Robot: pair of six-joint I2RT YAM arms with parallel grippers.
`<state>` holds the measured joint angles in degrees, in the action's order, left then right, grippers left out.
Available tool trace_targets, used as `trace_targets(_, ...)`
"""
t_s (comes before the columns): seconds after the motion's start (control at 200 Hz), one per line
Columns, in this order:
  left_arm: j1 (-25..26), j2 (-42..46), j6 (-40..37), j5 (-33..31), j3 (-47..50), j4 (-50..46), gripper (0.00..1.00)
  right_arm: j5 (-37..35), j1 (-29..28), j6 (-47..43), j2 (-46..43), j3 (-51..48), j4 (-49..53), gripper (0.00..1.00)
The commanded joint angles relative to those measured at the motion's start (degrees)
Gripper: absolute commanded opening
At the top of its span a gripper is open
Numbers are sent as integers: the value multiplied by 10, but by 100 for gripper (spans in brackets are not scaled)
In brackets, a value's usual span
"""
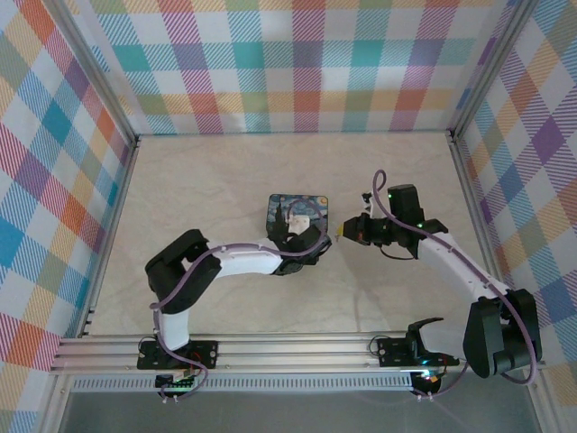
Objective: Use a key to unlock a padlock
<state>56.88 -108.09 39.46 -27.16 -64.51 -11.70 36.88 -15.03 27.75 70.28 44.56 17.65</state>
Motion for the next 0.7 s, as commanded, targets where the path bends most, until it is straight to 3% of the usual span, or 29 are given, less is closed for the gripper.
trace_targets(0.0, 1, -27, 5, -47, -28, -18, 59, 16, 5, -12, -11, -10, 0, 0)
trace_targets(0.39, -10, -69, -1, -72, -71, -60, 53, 31, 11, -15, -7, -8, -2, 0)
trace_targets(0.7, -32, -70, -29, -56, -60, -47, 34, 46, 12, -20, -4, -5, 5, 0)
